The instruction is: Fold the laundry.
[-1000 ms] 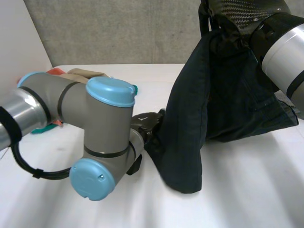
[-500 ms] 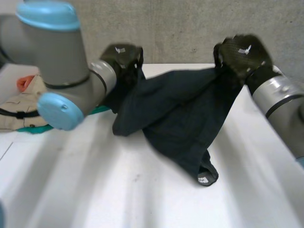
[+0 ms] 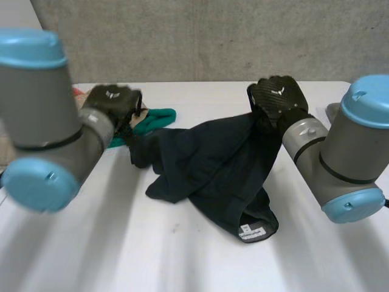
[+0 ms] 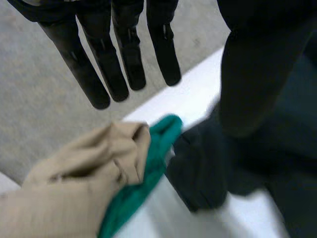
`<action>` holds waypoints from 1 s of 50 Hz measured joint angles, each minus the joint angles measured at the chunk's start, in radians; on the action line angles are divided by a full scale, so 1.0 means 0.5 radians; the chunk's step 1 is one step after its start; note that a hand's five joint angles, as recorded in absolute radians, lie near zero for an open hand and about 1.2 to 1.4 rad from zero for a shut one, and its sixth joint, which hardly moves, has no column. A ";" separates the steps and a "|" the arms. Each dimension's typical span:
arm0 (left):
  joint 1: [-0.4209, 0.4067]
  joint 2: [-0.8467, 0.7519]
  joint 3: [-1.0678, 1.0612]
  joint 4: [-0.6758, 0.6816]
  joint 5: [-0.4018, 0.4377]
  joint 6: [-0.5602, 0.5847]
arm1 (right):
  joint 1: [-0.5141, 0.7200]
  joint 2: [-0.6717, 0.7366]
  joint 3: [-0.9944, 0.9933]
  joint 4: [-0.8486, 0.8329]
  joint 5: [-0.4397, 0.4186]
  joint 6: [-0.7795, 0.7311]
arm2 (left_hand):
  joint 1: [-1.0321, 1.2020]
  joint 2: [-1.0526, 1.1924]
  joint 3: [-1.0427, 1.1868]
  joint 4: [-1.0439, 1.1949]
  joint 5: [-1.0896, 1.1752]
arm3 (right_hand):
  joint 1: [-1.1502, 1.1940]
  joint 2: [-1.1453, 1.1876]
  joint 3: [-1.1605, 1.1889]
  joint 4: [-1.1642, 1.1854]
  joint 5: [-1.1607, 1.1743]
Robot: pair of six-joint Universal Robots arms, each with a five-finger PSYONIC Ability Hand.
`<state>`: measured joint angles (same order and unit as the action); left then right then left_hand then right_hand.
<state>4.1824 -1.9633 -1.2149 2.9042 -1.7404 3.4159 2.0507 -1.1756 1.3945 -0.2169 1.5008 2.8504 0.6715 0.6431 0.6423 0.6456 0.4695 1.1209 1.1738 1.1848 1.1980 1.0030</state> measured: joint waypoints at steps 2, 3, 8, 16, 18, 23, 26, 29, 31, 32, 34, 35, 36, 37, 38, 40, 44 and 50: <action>0.010 0.080 -0.182 0.036 0.027 -0.003 | 0.018 -0.035 -0.010 0.026 -0.002 0.018 | 0.074 0.092 0.086 0.085 0.082 | 0.000 0.000 0.000 0.000 0.000; 0.016 0.120 -0.304 0.062 0.055 -0.006 | 0.031 -0.059 -0.017 0.045 -0.004 0.030 | 0.094 0.123 0.122 0.117 0.114 | 0.000 0.000 0.000 0.000 0.000; 0.027 0.140 -0.619 0.143 0.202 -0.046 | 0.099 -0.145 -0.045 0.123 -0.007 0.071 | -0.318 -0.208 -0.206 -0.225 -0.222 | 0.000 0.000 0.000 0.000 0.000; 0.004 -0.195 -0.538 0.180 0.325 -0.285 | 0.232 -0.286 -0.085 0.231 -0.007 0.154 | -0.754 -0.702 -0.705 -0.713 -0.732 | 0.000 0.000 0.000 0.000 0.000; -0.011 -0.283 -0.447 0.172 0.316 -0.348 | 0.255 -0.324 -0.086 0.245 -0.007 0.181 | -0.754 -0.702 -0.705 -0.713 -0.732 | 0.000 0.000 0.000 0.000 0.000; -0.048 -0.411 -0.279 0.164 0.288 -0.417 | 0.279 -0.388 -0.078 0.256 -0.007 0.236 | -0.754 -0.702 -0.705 -0.714 -0.732 | 0.000 0.000 0.000 0.000 0.000; -0.090 -0.485 -0.154 0.161 0.265 -0.412 | 0.278 -0.425 -0.072 0.259 -0.006 0.279 | -0.754 -0.702 -0.705 -0.713 -0.731 | 0.000 0.000 0.000 0.000 0.000; -0.132 -0.547 -0.053 0.158 0.248 -0.387 | 0.268 -0.452 -0.073 0.260 -0.007 0.308 | -0.745 -0.694 -0.699 -0.705 -0.709 | 0.000 0.000 0.000 0.000 0.000; -0.160 -0.592 0.011 0.157 0.232 -0.368 | 0.259 -0.467 -0.078 0.263 -0.010 0.321 | -0.720 -0.670 -0.678 -0.680 -0.667 | 0.000 0.000 0.000 0.000 0.000; -0.168 -0.607 0.030 0.156 0.226 -0.362 | 0.257 -0.472 -0.079 0.265 -0.012 0.325 | -0.720 -0.670 -0.678 -0.680 -0.667 | 0.000 0.000 0.000 0.000 0.000; -0.197 -0.661 0.098 0.154 0.196 -0.348 | 0.248 -0.488 -0.084 0.273 -0.019 0.338 | -0.556 -0.526 -0.526 -0.533 -0.522 | 0.000 0.000 0.000 0.000 0.000; -0.210 -0.686 0.128 0.153 0.178 -0.344 | 0.243 -0.497 -0.087 0.279 -0.024 0.346 | -0.517 -0.486 -0.487 -0.501 -0.489 | 0.000 0.000 0.000 0.000 0.000; -0.216 -0.698 0.144 0.152 0.168 -0.343 | 0.242 -0.500 -0.088 0.281 -0.025 0.349 | -0.486 -0.445 -0.447 -0.453 -0.444 | 0.000 0.000 0.000 0.000 0.000; -0.225 -0.714 0.164 0.153 0.153 -0.342 | 0.238 -0.507 -0.090 0.286 -0.028 0.358 | -0.450 -0.400 -0.405 -0.415 -0.407 | 0.000 0.000 0.000 0.000 0.000; -0.240 -0.743 0.200 0.152 0.125 -0.342 | 0.233 -0.517 -0.092 0.293 -0.034 0.371 | -0.391 -0.340 -0.350 -0.351 -0.345 | 0.000 0.000 0.000 0.000 0.000; -0.252 -0.763 0.228 0.152 0.104 -0.344 | 0.231 -0.520 -0.093 0.296 -0.036 0.376 | -0.384 -0.333 -0.339 -0.345 -0.338 | 0.000 0.000 0.000 0.000 0.000; -0.302 -0.825 0.325 0.152 0.038 -0.369 | 0.223 -0.538 -0.098 0.308 -0.045 0.415 | -0.275 -0.227 -0.231 -0.233 -0.227 | 0.000 0.000 0.000 0.000 0.000; -0.388 -0.883 0.446 0.130 0.020 -0.489 | 0.213 -0.543 -0.107 0.320 -0.046 0.442 | -0.328 -0.267 -0.271 -0.291 -0.297 | 0.000 0.000 0.000 0.000 0.000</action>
<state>3.9884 -2.4046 -0.9918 2.9694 -1.7306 3.1713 2.1574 -1.4470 1.3412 -0.0568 1.4778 3.0713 0.5073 0.5097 0.5065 0.5000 0.3209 1.1210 1.1738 1.1848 1.1980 1.0031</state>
